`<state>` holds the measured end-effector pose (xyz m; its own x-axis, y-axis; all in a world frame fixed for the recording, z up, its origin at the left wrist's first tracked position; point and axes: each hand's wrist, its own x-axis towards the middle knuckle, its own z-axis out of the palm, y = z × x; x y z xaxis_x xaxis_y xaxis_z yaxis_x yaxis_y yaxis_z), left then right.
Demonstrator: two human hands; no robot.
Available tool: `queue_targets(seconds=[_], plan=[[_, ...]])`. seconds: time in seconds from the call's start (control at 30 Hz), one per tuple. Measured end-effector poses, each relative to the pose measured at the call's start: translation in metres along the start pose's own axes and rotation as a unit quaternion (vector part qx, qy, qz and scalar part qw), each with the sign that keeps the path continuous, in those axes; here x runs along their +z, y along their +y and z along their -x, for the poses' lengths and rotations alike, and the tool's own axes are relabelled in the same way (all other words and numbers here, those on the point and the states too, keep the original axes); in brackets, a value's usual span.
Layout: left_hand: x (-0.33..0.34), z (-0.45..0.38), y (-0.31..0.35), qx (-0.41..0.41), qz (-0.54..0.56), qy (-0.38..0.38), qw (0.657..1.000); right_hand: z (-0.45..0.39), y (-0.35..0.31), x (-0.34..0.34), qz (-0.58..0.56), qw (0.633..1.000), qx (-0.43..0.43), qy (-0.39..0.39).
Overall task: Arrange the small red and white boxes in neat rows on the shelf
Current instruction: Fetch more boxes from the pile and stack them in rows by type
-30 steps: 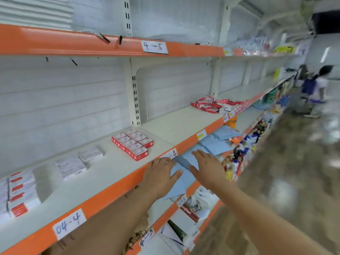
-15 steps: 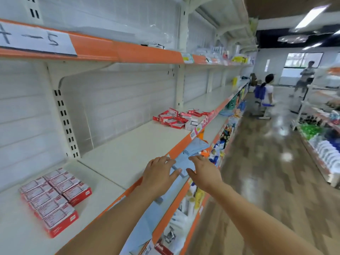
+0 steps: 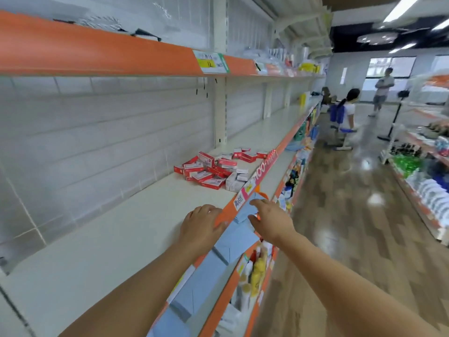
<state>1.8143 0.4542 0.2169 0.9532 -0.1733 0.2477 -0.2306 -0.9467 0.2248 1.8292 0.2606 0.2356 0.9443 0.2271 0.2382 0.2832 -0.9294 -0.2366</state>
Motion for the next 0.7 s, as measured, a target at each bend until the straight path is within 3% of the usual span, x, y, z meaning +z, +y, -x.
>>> queue_targets(seconds=[0.33,0.53,0.7], plan=[[0.015,-0.105,-0.005,-0.095,-0.017,0.051,0.994,-0.132,0.044,0.000,0.008,0.996,-0.089,0.000],[0.015,-0.149,-0.029,-0.164,-0.026,0.098,0.981,-0.189,0.041,0.013,0.007,0.993,-0.120,-0.016],[0.015,-0.193,-0.046,-0.175,-0.020,0.141,0.974,-0.226,0.038,0.023,0.006,0.993,-0.119,-0.018]])
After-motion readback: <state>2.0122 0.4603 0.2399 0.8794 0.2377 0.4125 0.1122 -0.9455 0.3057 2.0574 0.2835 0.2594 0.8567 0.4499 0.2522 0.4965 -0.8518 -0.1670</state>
